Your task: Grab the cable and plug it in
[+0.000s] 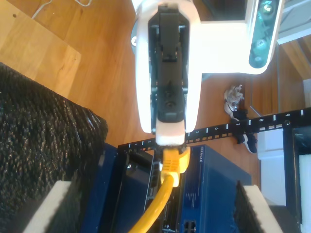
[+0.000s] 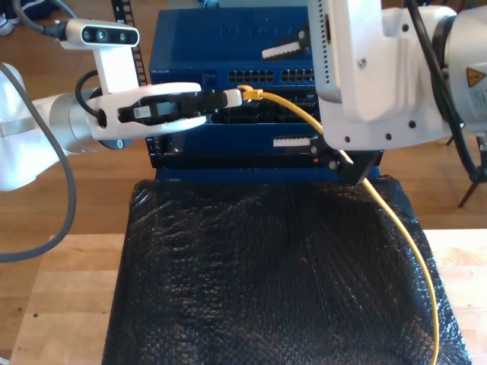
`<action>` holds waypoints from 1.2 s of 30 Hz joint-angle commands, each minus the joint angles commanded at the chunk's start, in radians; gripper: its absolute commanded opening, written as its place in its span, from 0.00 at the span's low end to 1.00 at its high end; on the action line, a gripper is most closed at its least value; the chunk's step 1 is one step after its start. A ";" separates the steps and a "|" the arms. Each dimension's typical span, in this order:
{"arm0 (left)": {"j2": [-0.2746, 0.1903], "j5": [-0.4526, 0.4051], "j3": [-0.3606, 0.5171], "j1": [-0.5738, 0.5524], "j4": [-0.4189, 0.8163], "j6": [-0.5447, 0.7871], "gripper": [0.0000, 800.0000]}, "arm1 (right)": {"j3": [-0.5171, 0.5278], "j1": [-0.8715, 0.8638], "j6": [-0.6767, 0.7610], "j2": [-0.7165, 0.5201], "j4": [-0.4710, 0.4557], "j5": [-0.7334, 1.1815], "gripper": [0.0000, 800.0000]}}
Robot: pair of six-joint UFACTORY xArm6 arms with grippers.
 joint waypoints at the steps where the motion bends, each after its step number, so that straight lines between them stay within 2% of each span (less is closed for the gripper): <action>1: 0.000 0.000 0.000 0.000 0.000 0.000 0.02 | 0.002 0.005 0.000 0.000 0.000 -0.009 0.89; 11: 0.000 0.000 0.000 -0.002 0.000 0.000 0.02 | 0.015 0.046 0.000 0.006 0.000 -0.055 0.82; 15: 0.000 0.002 0.000 -0.003 0.000 0.000 0.02 | 0.017 0.046 0.002 0.005 0.000 -0.068 0.70; 17: 0.000 0.003 0.000 -0.003 0.000 0.002 0.02 | 0.020 0.048 0.002 0.003 0.000 -0.069 0.67; 19: 0.000 0.003 0.000 -0.003 0.000 0.000 0.02 | 0.020 0.049 0.002 0.003 0.000 -0.071 0.58; 29: 0.000 0.006 0.002 -0.003 0.000 0.002 0.02 | 0.021 0.049 0.002 0.003 0.000 -0.071 0.56; 36: 0.000 0.018 0.002 -0.005 0.000 0.002 0.02 | 0.021 0.049 0.002 0.002 0.000 -0.071 0.48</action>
